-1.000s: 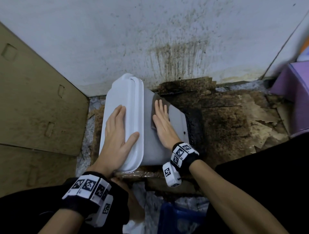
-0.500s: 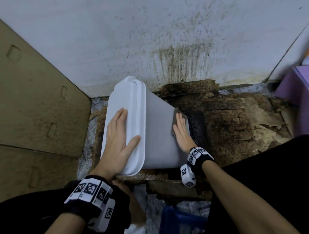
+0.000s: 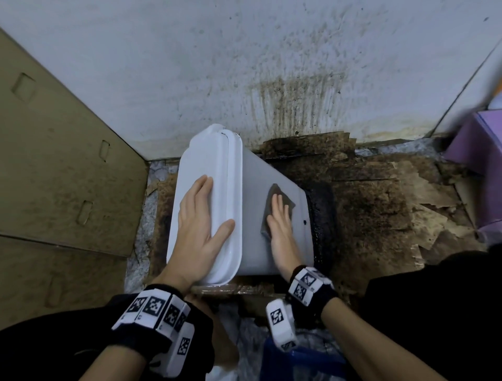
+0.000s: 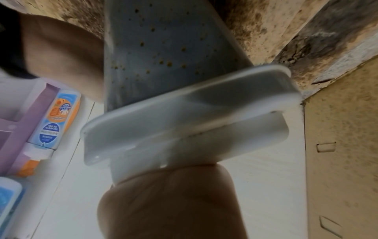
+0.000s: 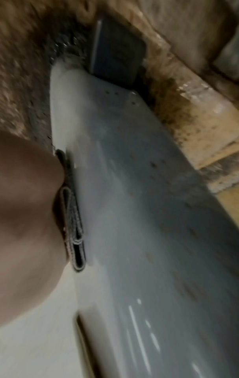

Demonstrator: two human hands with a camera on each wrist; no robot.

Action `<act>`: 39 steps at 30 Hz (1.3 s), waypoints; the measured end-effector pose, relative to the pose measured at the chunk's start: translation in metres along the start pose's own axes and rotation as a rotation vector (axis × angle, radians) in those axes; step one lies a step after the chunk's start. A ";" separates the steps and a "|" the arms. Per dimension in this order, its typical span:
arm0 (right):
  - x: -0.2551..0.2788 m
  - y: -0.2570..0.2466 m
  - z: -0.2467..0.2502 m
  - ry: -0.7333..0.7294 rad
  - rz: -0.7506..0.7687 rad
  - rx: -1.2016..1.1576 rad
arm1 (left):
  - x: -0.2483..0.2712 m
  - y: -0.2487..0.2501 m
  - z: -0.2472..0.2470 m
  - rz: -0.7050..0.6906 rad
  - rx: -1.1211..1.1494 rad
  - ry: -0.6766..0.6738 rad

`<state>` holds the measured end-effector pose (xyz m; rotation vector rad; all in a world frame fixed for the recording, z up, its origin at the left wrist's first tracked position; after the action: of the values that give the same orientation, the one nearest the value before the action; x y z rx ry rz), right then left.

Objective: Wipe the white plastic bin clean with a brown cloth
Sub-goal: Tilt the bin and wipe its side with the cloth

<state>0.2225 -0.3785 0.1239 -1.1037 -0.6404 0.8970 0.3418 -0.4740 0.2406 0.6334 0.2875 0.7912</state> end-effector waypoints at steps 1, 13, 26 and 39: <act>0.007 -0.017 -0.003 0.022 0.012 -0.056 | 0.000 0.000 0.000 -0.001 0.004 0.002; 0.039 0.026 -0.004 0.120 0.077 -0.037 | 0.000 -0.005 0.003 -0.003 0.025 0.015; 0.036 0.084 -0.002 0.214 -0.358 -0.225 | 0.000 -0.010 0.006 0.015 0.029 0.016; 0.060 -0.056 -0.026 0.148 -0.031 -0.281 | -0.001 -0.012 0.006 0.008 0.011 0.024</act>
<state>0.2895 -0.3493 0.1681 -1.3942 -0.6722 0.7048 0.3507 -0.4832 0.2378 0.6363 0.3119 0.8054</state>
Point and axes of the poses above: each hand's wrist, its own x-axis away from the middle knuckle, its own z-axis out of the back of the hand, y = z × x, the point moved 10 cm from there along -x, towards the middle knuckle, and after that the axes turned 9 degrees about z, right-handed, at the moved point
